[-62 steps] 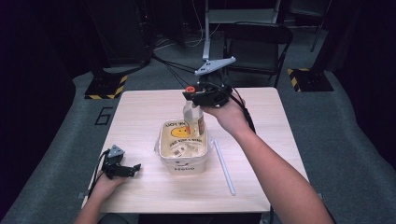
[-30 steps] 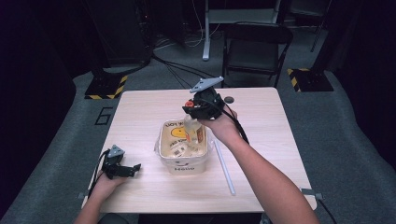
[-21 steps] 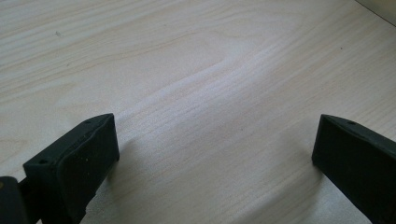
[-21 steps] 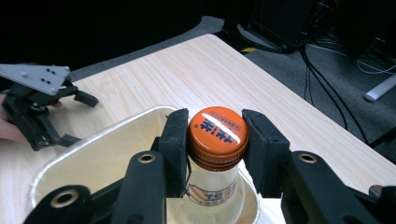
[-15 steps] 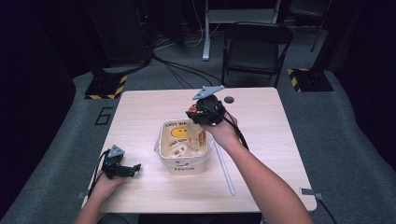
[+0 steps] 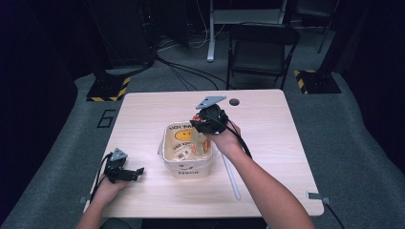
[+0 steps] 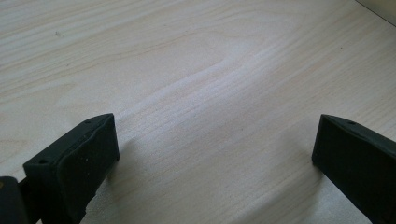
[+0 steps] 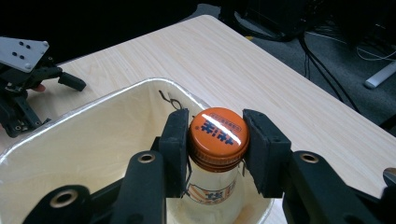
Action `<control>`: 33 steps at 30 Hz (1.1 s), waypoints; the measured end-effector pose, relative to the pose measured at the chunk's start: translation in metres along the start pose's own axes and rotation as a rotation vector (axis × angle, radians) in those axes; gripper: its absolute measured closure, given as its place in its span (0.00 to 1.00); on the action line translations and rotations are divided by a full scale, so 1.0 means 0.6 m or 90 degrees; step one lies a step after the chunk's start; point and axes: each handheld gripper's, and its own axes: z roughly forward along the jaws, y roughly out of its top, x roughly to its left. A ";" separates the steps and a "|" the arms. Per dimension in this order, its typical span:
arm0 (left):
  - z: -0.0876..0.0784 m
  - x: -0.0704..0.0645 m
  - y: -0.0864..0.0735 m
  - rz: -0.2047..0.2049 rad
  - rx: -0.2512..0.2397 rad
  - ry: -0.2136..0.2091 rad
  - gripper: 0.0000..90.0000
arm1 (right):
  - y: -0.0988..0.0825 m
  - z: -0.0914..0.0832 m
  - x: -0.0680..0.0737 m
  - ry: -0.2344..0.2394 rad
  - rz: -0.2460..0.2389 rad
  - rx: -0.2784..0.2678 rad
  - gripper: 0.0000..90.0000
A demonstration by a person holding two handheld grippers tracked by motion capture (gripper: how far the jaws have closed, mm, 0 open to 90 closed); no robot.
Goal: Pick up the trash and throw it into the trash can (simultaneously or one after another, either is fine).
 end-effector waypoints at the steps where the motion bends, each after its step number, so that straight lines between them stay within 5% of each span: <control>1: 0.000 0.000 0.000 0.001 0.000 0.000 0.00 | 0.000 0.000 0.000 -0.002 0.001 0.000 0.68; 8: 0.000 0.000 0.000 0.001 -0.001 0.000 0.00 | -0.001 -0.006 -0.002 -0.010 0.012 -0.010 0.54; 20: 0.000 0.000 0.000 0.001 -0.001 0.000 0.00 | -0.006 -0.053 -0.011 -0.016 0.038 -0.048 0.51; 33: 0.000 0.000 0.000 0.001 -0.001 0.000 0.00 | -0.052 -0.094 -0.047 -0.089 0.094 -0.065 0.51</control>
